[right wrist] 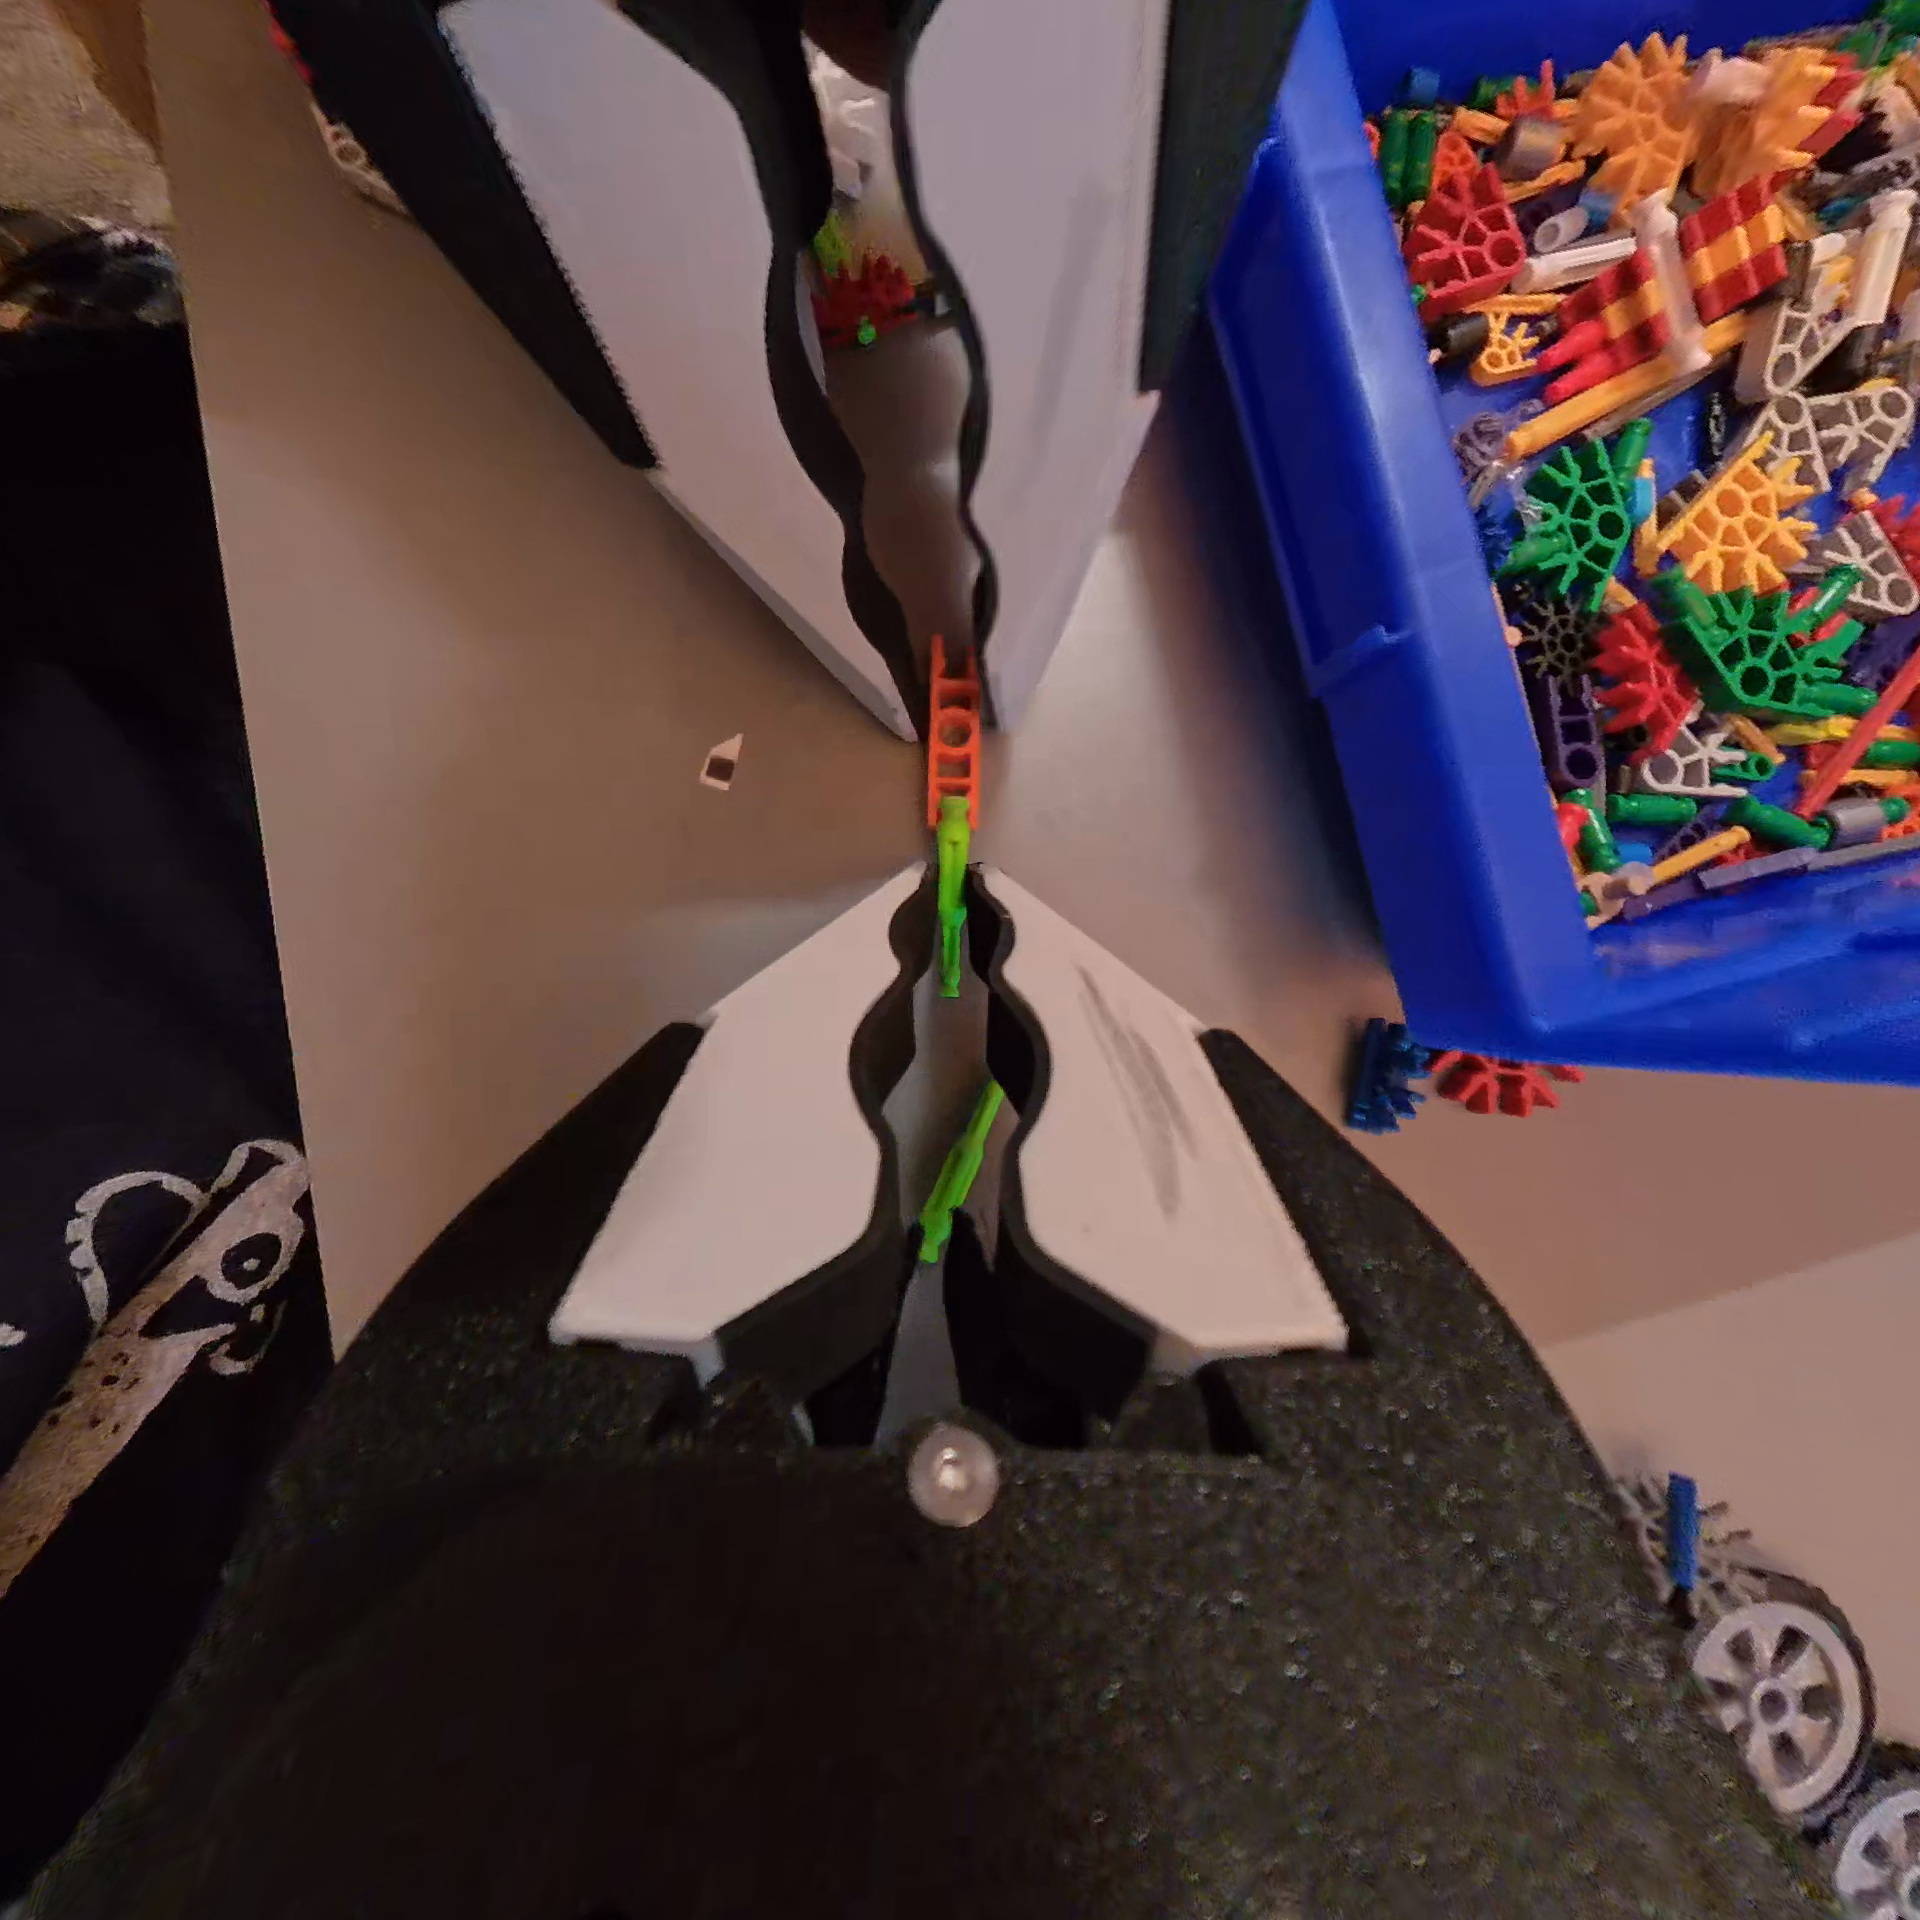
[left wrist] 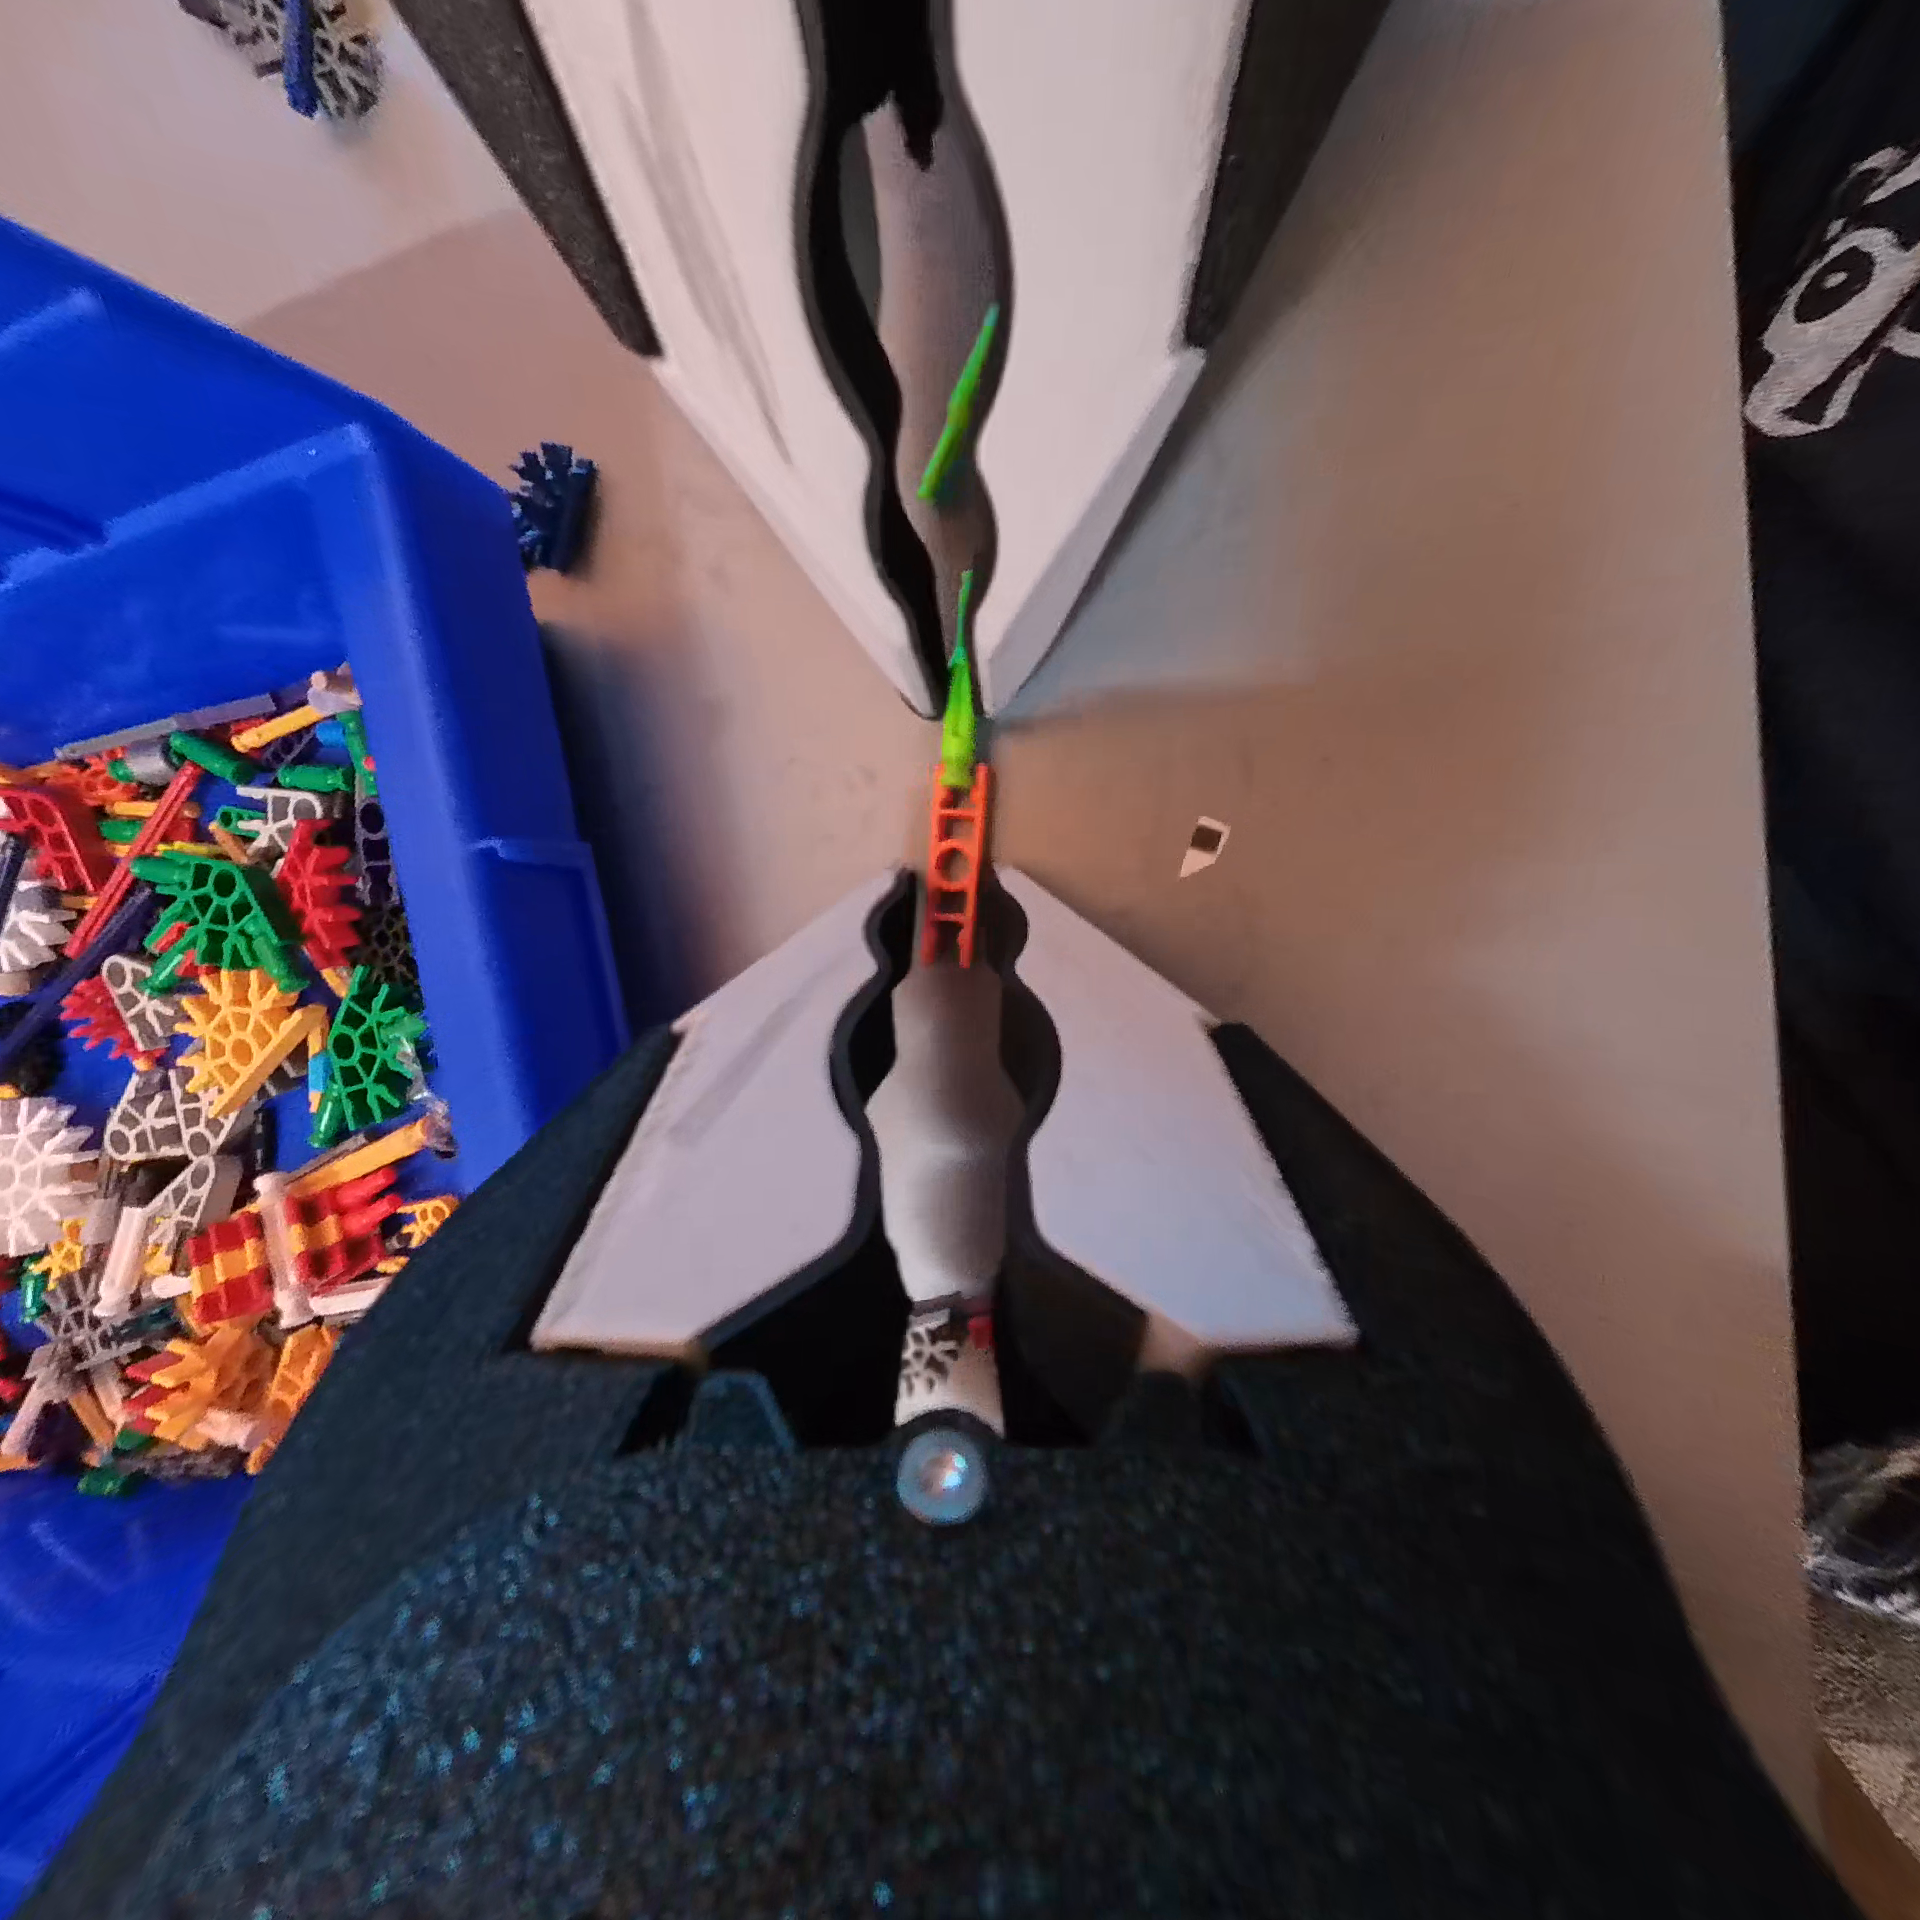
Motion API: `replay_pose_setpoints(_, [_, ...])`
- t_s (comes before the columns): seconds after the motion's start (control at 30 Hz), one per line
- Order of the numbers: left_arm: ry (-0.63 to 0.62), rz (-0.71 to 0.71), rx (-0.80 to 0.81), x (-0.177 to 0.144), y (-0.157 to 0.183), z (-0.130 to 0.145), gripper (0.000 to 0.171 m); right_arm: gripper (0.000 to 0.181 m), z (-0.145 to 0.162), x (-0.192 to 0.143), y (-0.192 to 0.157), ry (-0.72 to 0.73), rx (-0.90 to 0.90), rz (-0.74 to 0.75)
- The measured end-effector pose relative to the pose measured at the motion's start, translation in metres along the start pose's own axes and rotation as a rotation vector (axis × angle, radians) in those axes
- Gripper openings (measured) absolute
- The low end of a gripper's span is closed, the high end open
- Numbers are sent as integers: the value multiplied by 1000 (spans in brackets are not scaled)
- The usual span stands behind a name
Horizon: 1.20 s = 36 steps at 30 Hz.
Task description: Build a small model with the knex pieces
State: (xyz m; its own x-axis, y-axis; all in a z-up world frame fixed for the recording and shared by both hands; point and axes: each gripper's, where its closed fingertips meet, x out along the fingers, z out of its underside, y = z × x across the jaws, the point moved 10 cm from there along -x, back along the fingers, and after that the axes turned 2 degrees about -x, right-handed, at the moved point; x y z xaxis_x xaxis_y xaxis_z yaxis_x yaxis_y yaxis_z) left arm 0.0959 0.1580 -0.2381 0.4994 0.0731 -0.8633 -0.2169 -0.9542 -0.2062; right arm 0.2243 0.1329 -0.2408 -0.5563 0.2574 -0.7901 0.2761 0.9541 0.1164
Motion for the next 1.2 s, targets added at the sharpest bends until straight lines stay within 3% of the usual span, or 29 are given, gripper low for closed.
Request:
replay_pose_setpoints(0.27, [18,22,3,0,0,1,9,5,-3,4,1,-34,-6,-20])
replay_pose_setpoints(0.43, [16,21,13,1,0,1,9,15,-5,1,2,-43,-2,-16])
replay_pose_setpoints(0.57, [17,18,18,1,0,1,9,0,-6,-2,4,1,18,-9])
replay_pose_setpoints(1.2, [16,29,40,1,1,-1,9,0,-12,0,2,4,5,-18])
